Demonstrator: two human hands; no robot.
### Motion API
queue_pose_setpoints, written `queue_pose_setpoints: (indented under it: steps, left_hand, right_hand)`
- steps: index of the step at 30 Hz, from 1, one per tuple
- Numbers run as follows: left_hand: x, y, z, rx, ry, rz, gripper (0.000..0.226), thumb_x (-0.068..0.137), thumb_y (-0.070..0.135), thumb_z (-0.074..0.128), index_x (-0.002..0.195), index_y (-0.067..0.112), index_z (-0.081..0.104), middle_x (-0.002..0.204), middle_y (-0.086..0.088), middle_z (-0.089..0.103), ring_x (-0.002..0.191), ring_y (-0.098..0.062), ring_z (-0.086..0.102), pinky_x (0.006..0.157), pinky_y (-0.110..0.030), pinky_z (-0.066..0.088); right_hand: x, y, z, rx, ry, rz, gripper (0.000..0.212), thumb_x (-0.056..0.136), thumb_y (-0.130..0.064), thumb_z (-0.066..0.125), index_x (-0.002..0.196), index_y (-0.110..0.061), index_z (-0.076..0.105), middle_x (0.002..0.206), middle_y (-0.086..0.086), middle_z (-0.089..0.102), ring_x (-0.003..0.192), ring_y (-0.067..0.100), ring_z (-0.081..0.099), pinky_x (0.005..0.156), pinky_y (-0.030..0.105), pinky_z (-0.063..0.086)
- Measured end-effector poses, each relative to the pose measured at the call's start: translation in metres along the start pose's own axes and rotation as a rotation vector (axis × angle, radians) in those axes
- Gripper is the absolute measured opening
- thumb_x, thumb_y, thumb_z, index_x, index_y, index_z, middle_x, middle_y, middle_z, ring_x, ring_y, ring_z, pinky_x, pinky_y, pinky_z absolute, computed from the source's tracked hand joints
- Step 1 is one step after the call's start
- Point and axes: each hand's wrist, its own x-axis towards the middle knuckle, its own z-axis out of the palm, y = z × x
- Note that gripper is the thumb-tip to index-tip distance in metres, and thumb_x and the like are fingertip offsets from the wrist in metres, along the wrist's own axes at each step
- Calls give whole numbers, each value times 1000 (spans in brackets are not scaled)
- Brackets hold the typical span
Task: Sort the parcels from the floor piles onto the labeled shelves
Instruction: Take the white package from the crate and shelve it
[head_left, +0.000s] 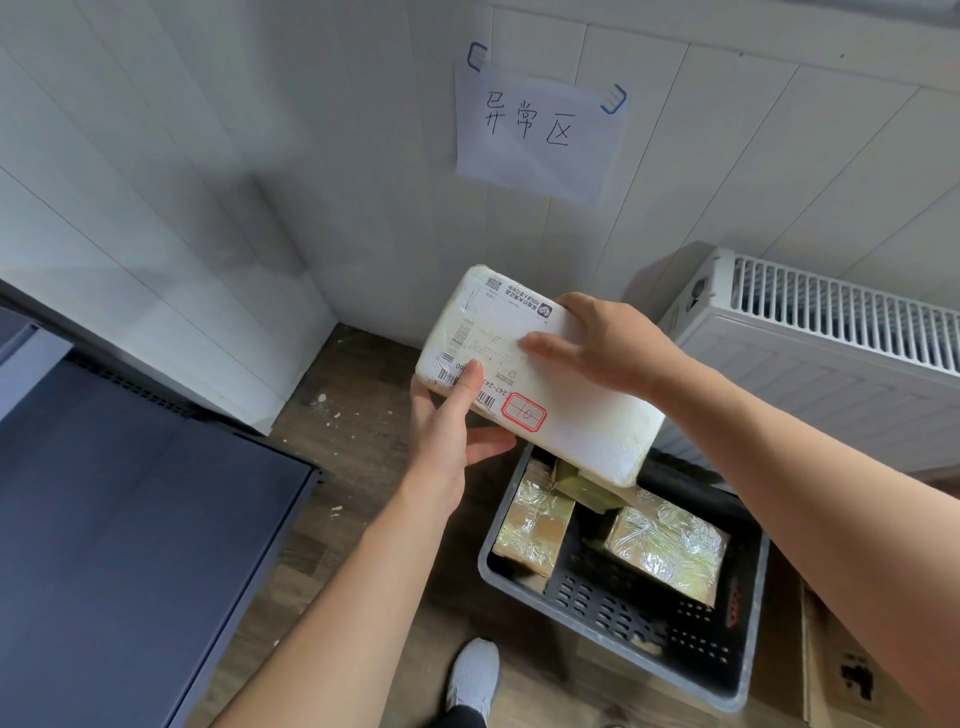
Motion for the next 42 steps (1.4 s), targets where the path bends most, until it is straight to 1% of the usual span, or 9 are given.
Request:
queue_pose_setpoints:
  steps: [9,14,23,29,31,34,38,40,42]
  left_hand:
    - [-4,-5,11,-28,13,17,48,89,31,69,133,29,49,116,-4,67,94,-21,72,66,-43,60]
    - [-8,-9,20,-60,9,35,47,90,28,68,133,28,47,117,-5,67,87,-19,74,66,-43,60]
    - [-13,-21,36,-80,-5,54,52,88,30,68,135,29,45,119,-5,67,95,-23,73,66,-42,60]
    - [-10,-21,42,51,-18,87,49,94,35,61,140,34,43,118,2,68,97,-17,71,71,-37,60]
    - [-8,-18,43,160,-62,140,46,92,34,65,136,33,51,117,6,70,103,-11,68,83,-34,56]
    - [-7,-5,43,306,-155,155,59,71,30,80,126,33,58,110,10,72,102,-7,68,84,-29,53]
    - [-7,14,36,511,-279,179,83,64,15,90,132,35,48,114,10,69,101,-4,67,83,-28,57]
    - [-6,24,31,586,-341,185,85,68,9,88,135,36,44,115,11,68,101,-4,67,83,-27,57]
    - [-5,31,29,651,-388,194,88,70,8,86,139,38,39,117,12,66,103,-2,65,83,-25,56]
  right_hand:
    - [-9,10,-4,-56,51,68,66,78,-80,48,107,-22,59,95,-2,64,87,22,60,72,37,51]
    - [-13,21,-6,-59,118,80,70,77,-82,46,119,-26,55,100,0,66,96,26,62,79,41,51]
    - [-18,41,-18,-23,42,69,55,85,-73,46,106,-24,58,94,-6,58,87,20,56,67,34,43]
    - [-25,47,-16,68,40,103,52,88,-67,49,107,-20,58,99,2,63,92,25,60,74,37,49]
    - [-28,45,-16,165,34,114,51,89,-62,53,123,-24,54,106,4,64,98,26,61,79,36,49]
    - [-32,43,-17,278,2,120,60,90,-54,58,141,-31,38,101,-3,61,100,26,63,80,38,53]
    - [-35,45,-20,478,-102,120,87,89,-40,67,150,-47,6,89,-13,57,73,15,66,51,31,58]
    - [-31,46,-20,493,-84,154,87,90,-44,65,151,-46,3,89,-14,59,63,12,67,48,24,54]
    - [-29,46,-17,521,-77,209,81,90,-51,60,151,-45,7,92,-9,64,61,15,70,53,28,58]
